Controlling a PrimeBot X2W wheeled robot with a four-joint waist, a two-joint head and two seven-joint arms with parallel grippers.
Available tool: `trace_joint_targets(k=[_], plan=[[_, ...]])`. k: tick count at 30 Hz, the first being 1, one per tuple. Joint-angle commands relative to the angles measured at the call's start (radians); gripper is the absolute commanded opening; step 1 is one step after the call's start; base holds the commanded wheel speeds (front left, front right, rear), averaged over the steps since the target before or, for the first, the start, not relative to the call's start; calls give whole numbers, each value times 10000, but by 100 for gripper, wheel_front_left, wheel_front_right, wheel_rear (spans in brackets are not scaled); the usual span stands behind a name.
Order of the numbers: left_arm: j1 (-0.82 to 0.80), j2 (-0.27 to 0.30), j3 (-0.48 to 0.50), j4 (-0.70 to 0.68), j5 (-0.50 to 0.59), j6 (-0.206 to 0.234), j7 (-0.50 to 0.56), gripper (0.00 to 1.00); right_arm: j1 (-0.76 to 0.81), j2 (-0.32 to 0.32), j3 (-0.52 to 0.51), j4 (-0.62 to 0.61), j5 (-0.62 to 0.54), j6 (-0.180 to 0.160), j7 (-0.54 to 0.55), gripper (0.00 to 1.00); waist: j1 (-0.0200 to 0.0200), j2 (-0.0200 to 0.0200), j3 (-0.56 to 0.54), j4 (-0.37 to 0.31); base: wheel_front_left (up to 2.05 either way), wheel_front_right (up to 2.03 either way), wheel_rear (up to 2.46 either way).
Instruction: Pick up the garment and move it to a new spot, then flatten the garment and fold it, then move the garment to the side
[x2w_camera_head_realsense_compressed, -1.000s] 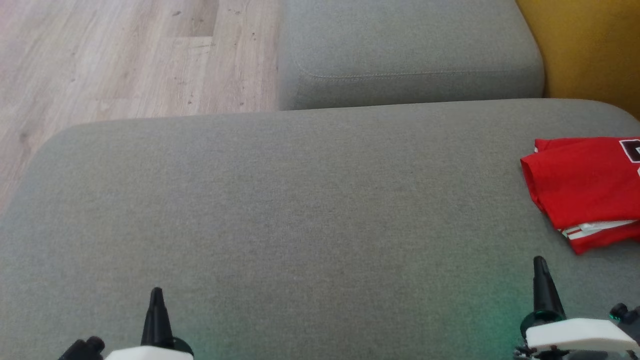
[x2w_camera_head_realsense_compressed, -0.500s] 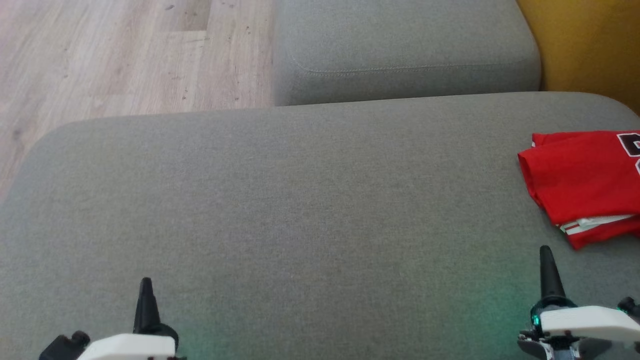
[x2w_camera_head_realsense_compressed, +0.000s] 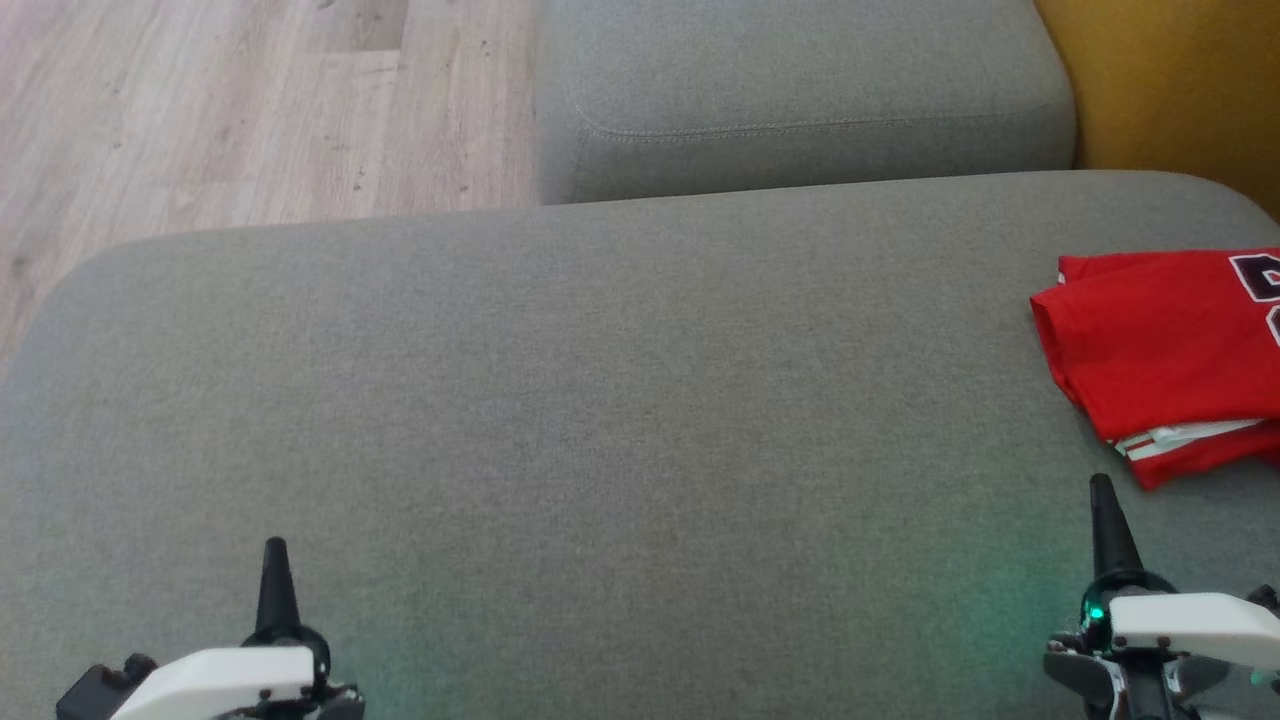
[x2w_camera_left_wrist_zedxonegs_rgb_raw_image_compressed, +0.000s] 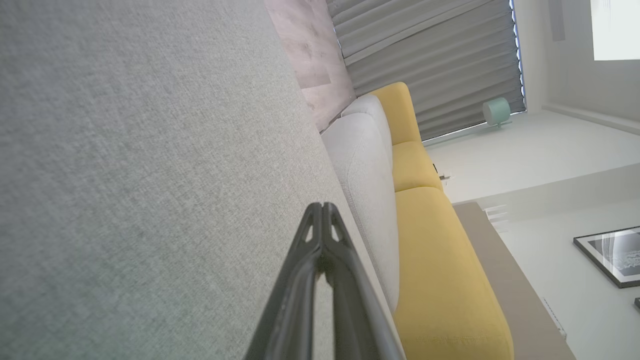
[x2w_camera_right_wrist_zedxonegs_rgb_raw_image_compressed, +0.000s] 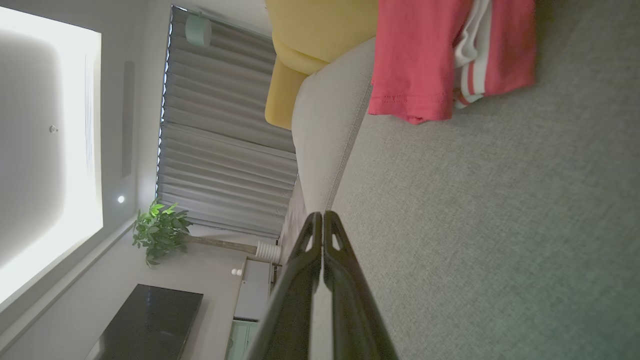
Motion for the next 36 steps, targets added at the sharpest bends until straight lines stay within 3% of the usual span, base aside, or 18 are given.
trace_joint_targets(k=[1,27,36], plan=[[-654,117,373,-238,-404,-107,106,0,-669,-219,79,-258,427,30,95,0,0,0,22,-18,0,0,0],[-1444,88,1083,10,-3360,-491,866,0,-1492,-210,-302,-21,3355,37,842,0,0,0,263,-218,0,0,0],[-1458,58,1133,16,-3366,-497,909,0,-1506,-185,-342,-15,3366,37,880,0,0,0,267,-220,0,0,0]])
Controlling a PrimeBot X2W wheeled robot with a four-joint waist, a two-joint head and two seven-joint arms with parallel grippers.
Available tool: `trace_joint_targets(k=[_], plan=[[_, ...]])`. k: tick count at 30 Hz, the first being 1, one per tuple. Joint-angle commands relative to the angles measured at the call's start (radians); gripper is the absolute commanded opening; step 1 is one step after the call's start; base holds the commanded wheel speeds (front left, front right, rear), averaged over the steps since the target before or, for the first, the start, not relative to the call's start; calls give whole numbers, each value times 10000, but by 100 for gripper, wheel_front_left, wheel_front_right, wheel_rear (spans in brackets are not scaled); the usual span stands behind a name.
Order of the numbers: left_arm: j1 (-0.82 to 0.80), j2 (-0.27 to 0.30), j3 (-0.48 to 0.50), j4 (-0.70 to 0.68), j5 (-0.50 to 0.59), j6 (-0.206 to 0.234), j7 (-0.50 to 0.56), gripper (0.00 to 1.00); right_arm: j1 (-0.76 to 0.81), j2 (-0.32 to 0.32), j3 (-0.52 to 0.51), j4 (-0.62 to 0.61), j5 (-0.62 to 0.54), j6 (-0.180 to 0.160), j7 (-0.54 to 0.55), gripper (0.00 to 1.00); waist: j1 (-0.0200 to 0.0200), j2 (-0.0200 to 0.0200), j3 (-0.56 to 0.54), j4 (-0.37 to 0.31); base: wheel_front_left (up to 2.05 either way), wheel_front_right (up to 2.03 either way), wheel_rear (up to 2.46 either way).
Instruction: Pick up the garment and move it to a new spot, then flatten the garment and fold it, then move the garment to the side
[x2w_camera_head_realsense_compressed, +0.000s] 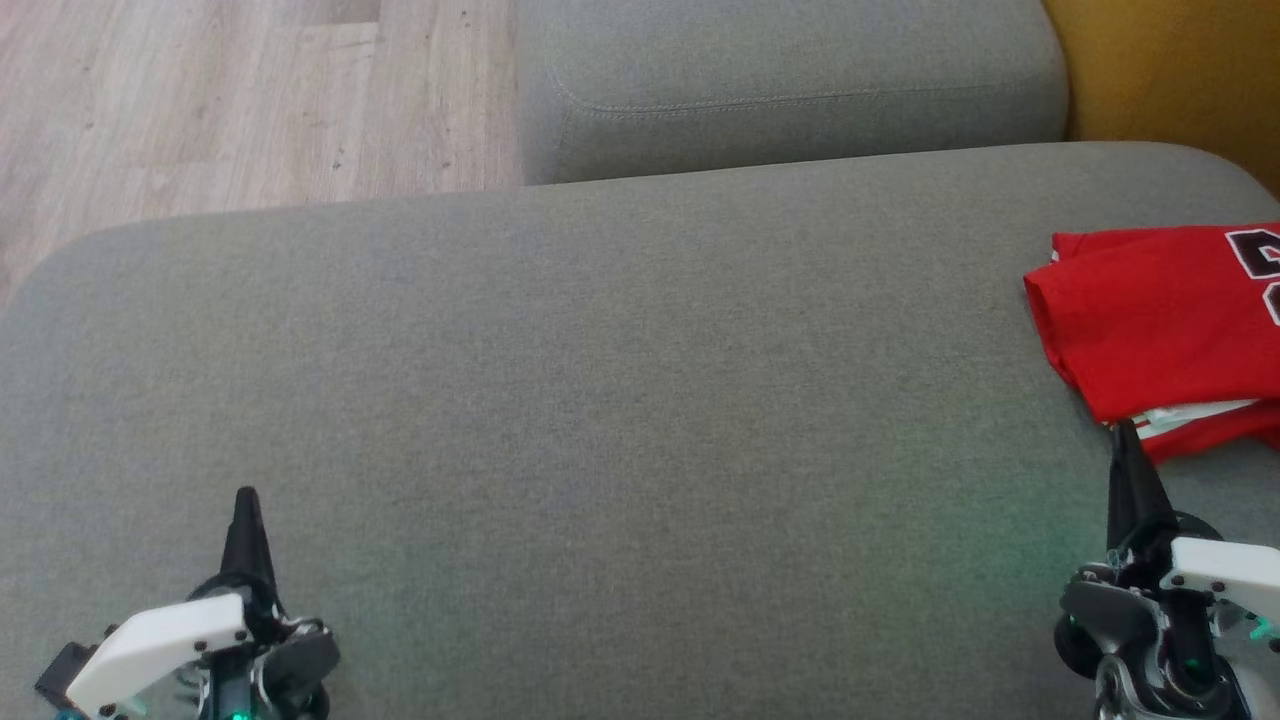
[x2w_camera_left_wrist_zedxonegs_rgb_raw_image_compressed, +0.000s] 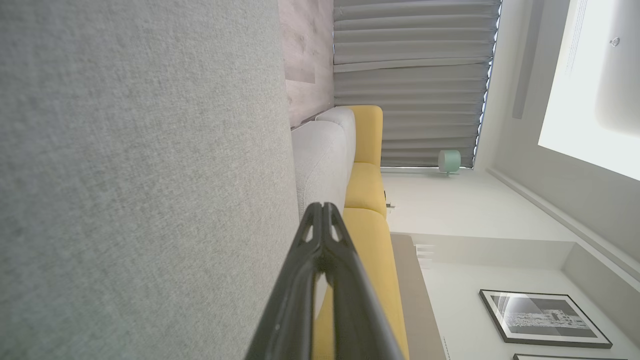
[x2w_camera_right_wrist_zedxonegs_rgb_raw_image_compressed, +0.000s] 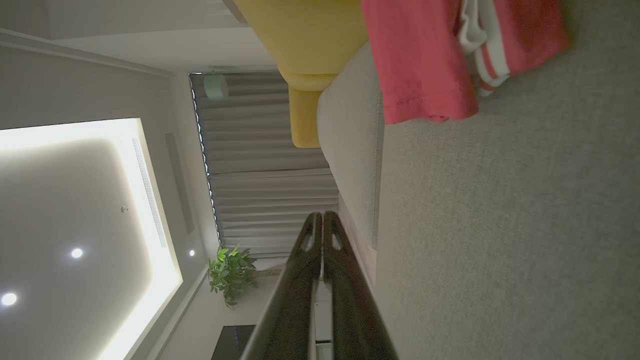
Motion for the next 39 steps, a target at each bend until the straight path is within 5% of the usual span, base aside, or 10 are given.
trace_joint_targets(k=[1,39], plan=[[-489,90,396,-287,-16,-71,48,0,-484,-165,195,-327,55,37,91,0,0,0,-1,1,0,0,0],[-500,-9,535,-279,100,-71,159,0,-494,-82,77,-319,-44,37,186,0,0,0,-2,1,0,0,0]])
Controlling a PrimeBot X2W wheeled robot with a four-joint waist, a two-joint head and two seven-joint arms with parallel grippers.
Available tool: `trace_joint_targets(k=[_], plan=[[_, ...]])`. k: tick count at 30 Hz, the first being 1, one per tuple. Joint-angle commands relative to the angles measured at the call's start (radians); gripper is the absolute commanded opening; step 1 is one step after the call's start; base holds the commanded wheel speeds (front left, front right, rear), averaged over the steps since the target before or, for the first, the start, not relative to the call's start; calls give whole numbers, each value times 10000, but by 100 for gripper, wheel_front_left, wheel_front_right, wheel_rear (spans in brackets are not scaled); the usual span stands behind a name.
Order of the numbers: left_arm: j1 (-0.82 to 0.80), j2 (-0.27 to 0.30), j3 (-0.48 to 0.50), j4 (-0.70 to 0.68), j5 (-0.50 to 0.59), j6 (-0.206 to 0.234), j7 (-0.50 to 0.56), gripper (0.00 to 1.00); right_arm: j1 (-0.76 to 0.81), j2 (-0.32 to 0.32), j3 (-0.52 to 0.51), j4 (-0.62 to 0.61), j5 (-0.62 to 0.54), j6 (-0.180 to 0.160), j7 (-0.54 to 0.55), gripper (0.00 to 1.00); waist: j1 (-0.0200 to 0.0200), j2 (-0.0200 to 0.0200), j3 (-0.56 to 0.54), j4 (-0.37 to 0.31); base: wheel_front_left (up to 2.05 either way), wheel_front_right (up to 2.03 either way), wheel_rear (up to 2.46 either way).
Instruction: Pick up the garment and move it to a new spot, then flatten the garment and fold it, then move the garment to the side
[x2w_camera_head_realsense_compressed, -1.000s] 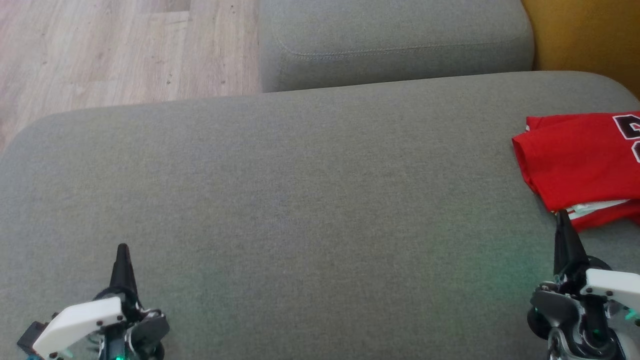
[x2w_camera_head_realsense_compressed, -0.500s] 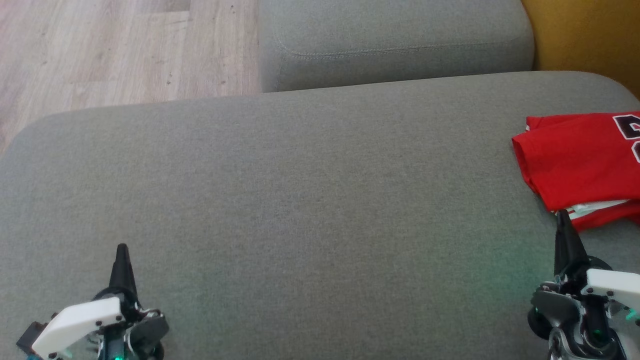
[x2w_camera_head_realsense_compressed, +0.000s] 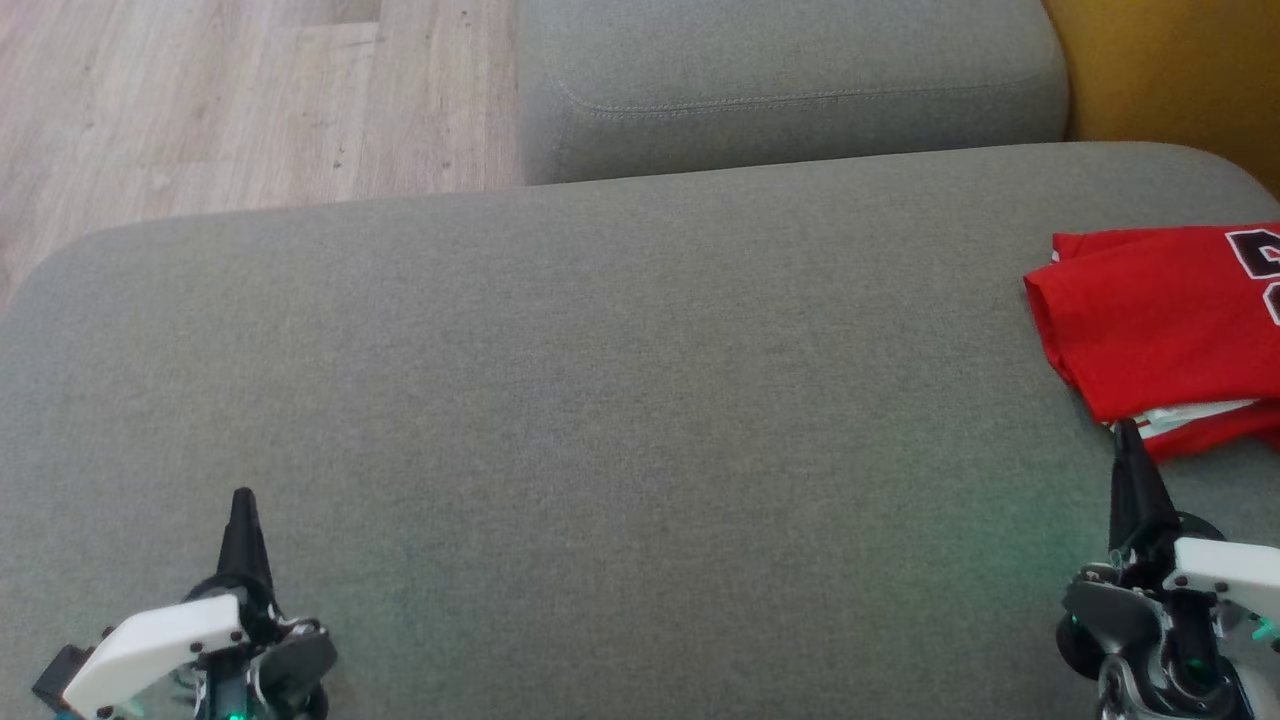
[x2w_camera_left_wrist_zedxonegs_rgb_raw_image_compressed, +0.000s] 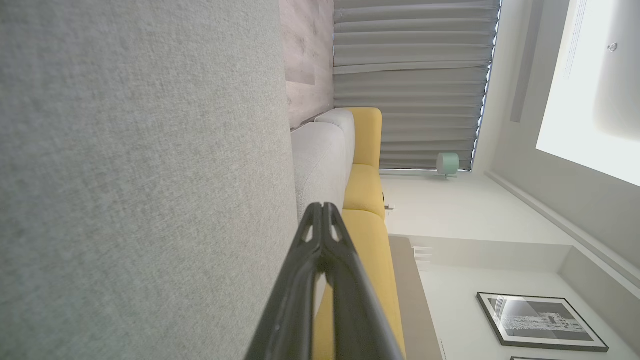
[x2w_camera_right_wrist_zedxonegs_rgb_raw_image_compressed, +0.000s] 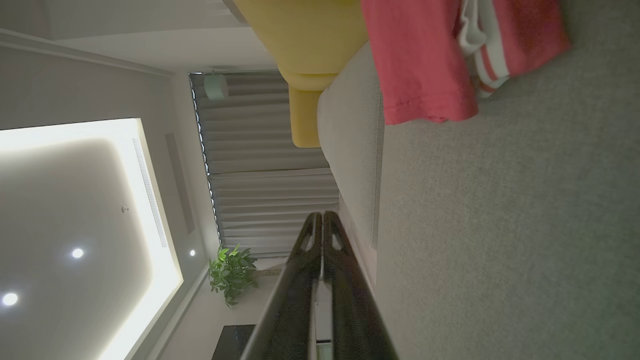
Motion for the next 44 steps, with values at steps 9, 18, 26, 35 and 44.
trace_joint_targets(k=[9,18,26,35,44], plan=[[-502,68,374,-280,107,-71,83,0,-497,-71,137,-318,-58,37,106,0,0,0,0,0,0,0,0],[-504,49,401,-278,129,-71,104,0,-499,-55,115,-316,-77,37,123,0,0,0,0,0,0,0,0],[-506,37,418,-278,144,-71,118,0,-500,-46,101,-316,-88,37,134,0,0,0,0,0,0,0,0],[-508,23,437,-277,160,-71,134,0,-501,-34,85,-315,-102,37,147,0,0,0,0,0,0,0,0],[-509,12,453,-276,173,-71,147,0,-503,-25,72,-314,-112,37,158,0,0,0,0,0,0,0,0]])
